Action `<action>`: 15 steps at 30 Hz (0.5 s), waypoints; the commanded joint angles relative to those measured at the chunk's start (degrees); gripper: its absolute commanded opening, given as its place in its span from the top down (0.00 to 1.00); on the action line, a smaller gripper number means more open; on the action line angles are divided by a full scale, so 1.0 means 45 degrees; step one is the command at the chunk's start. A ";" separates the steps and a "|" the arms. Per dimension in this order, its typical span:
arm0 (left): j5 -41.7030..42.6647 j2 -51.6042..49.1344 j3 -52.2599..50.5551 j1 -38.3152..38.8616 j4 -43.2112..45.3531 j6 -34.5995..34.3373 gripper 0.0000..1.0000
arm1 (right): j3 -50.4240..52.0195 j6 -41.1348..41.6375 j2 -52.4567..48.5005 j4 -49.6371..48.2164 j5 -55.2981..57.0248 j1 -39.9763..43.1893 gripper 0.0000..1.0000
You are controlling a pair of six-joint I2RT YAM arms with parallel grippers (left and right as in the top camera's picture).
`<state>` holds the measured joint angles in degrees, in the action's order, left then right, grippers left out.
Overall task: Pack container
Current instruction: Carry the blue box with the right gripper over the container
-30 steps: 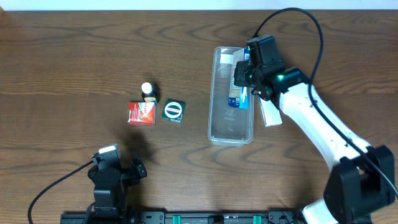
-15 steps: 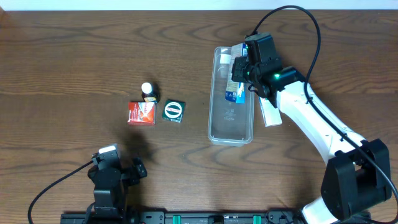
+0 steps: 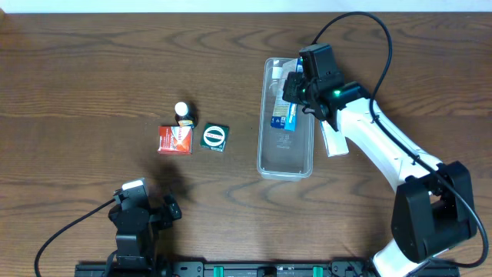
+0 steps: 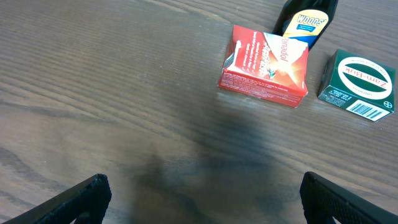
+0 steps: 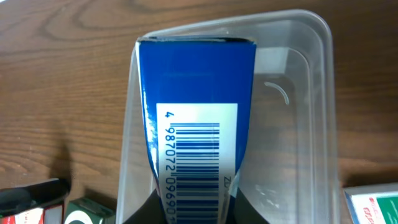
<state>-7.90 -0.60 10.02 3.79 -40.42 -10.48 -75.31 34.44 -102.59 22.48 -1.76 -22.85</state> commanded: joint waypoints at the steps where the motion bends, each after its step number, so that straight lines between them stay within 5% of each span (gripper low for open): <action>1: -0.0053 0.0058 -0.0155 -0.0078 -0.0039 0.0073 0.02 | -0.0199 0.0097 -0.0151 -0.0194 -0.0185 -0.0165 0.82; 12: -0.0053 0.0058 -0.0155 -0.0078 -0.0039 0.0073 0.02 | -0.0199 -0.0063 -0.0554 -0.0238 -0.1069 -0.0189 0.77; 15: -0.0049 0.0058 -0.0155 -0.0078 -0.0039 0.0073 0.02 | -0.0199 -0.0170 -0.0714 -0.0262 -0.1161 -0.0185 0.58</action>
<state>-7.88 -0.58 10.02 3.79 -40.42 -10.48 -75.31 34.48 -104.60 21.56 -5.06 -22.96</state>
